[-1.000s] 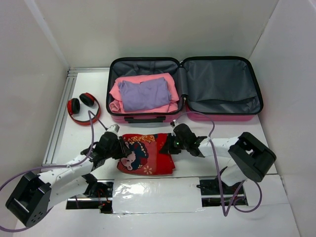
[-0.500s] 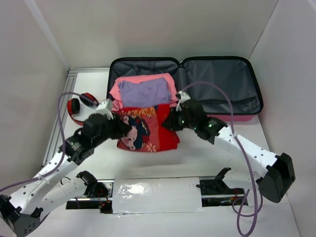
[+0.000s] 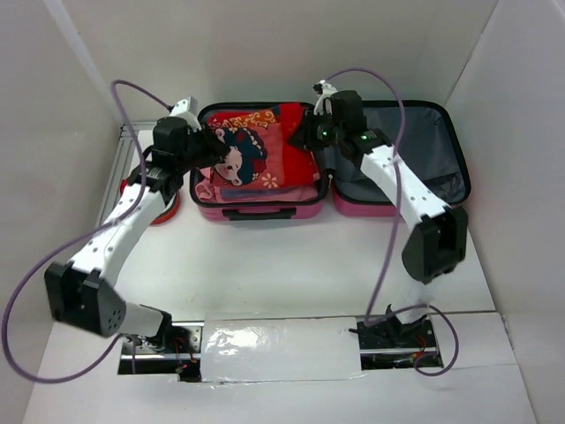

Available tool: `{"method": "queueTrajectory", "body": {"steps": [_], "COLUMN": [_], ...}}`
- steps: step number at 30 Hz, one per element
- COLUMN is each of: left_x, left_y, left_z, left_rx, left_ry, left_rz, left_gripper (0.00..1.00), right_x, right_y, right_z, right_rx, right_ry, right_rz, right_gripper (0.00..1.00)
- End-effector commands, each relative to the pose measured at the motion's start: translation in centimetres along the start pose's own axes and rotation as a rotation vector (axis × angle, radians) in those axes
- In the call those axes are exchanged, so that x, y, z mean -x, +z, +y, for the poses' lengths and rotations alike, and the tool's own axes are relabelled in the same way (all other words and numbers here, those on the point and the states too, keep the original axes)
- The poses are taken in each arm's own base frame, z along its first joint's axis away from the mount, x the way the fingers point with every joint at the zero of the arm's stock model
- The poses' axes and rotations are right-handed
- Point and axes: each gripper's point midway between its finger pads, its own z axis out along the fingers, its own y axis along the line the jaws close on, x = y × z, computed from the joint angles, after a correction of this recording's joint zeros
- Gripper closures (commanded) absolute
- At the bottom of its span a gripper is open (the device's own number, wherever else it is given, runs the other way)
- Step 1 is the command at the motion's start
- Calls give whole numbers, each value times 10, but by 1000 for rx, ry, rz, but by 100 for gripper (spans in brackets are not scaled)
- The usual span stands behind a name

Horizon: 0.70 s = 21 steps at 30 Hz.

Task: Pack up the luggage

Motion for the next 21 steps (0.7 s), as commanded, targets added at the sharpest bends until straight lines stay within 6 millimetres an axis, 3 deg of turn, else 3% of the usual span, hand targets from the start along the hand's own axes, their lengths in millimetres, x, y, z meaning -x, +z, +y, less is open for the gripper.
{"method": "queueTrajectory", "body": {"steps": [1, 3, 4, 5, 6, 11, 12, 13, 14, 15, 17, 18, 19, 20, 21], "left_x": [24, 20, 14, 13, 1, -36, -50, -57, -55, -60, -58, -46, -39, -29, -11], "left_y": [25, 48, 56, 65, 82, 110, 110, 109, 105, 102, 98, 93, 90, 87, 83], "left_z": [28, 45, 56, 59, 74, 102, 109, 113, 111, 114, 120, 120, 115, 123, 119], "left_rx": [1, 25, 41, 42, 65, 106, 118, 126, 120, 133, 150, 151, 145, 154, 149], "left_ry": [20, 5, -4, -5, -19, -36, -41, -45, -42, -43, -20, 3, 6, 9, 12], "left_rz": [-36, -7, 15, 17, 59, 162, 186, 201, 190, 196, 197, 185, 173, 161, 127], "left_gripper": [100, 100, 100, 100, 100, 100, 100, 97, 92, 71, 47, 25, 18, 13, 10], "right_x": [17, 13, -7, -9, -16, -49, -51, -61, -61, -67, -66, -60, -57, -48, -44], "right_y": [28, 42, 59, 64, 70, 88, 87, 88, 88, 85, 83, 77, 75, 69, 65], "right_z": [-34, -45, -59, -68, -73, -104, -110, -117, -117, -121, -122, -120, -123, -118, -119], "right_rx": [-9, -10, -25, -37, -41, -107, -140, -162, -161, -179, -191, -199, -206, -201, -217], "right_ry": [-31, -14, 6, 14, 19, 47, 50, 58, 48, 40, 31, 18, 22, 6, 4], "right_rz": [-19, 13, 61, 66, 77, 150, 156, 178, 179, 202, 213, 212, 209, 195, 189], "right_gripper": [100, 100, 100, 100, 100, 100, 97, 82, 74, 66, 40, 15, 15, 11, 7]}}
